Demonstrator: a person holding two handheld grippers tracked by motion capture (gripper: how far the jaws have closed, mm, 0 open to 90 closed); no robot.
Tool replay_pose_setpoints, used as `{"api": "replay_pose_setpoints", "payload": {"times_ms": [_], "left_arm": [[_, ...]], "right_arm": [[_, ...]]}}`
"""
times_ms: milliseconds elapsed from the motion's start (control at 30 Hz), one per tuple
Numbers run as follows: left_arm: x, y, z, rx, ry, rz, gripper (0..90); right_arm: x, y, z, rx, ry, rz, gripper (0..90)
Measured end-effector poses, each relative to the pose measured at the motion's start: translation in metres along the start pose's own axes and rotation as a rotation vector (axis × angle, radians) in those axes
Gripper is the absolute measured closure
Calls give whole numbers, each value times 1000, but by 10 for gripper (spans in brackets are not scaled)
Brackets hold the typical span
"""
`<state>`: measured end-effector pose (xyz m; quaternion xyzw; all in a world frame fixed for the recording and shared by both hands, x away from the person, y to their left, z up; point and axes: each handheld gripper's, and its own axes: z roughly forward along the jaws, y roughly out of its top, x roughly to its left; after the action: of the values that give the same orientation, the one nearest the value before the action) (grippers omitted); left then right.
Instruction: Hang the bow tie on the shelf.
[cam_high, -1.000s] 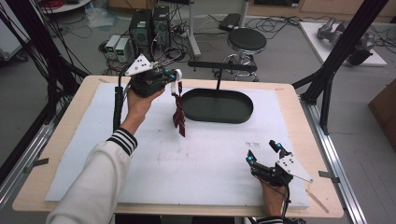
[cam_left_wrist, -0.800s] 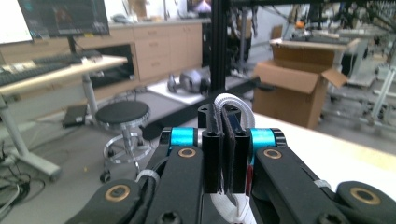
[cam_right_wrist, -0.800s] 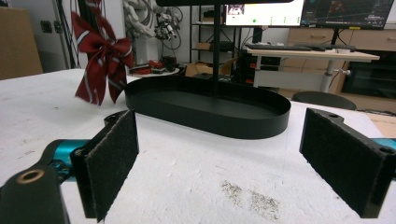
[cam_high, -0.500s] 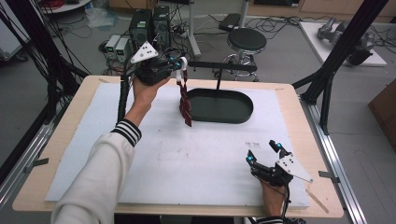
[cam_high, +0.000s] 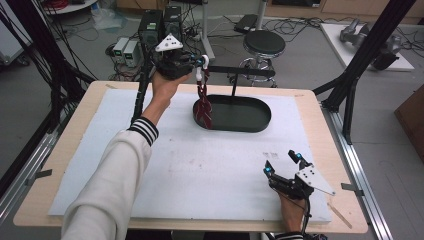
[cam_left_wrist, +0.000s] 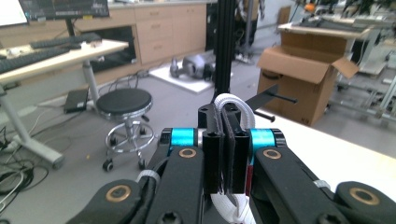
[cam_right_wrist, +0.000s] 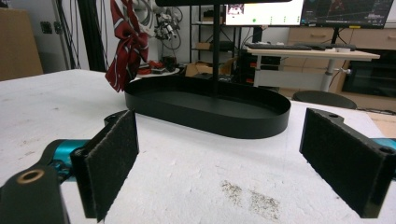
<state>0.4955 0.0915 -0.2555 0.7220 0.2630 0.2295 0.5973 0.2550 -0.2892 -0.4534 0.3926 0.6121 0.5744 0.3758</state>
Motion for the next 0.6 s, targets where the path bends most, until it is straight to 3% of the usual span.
{"api": "replay_pose_setpoints", "payload": {"times_ms": [67,167,333,600], "left_arm": [[0,1,5,-6,-1,-4,875],[0,-2,13,33,12,1,874],[1,-6,20,45,16,-9,873],[6,-13,32,69,52,-5,874]], "right_arm": [[1,0,0,2,1,6,108],[1,0,0,3,2,6,108],[0,0,0,2,3,5,108],[0,0,0,3,2,8,109]]}}
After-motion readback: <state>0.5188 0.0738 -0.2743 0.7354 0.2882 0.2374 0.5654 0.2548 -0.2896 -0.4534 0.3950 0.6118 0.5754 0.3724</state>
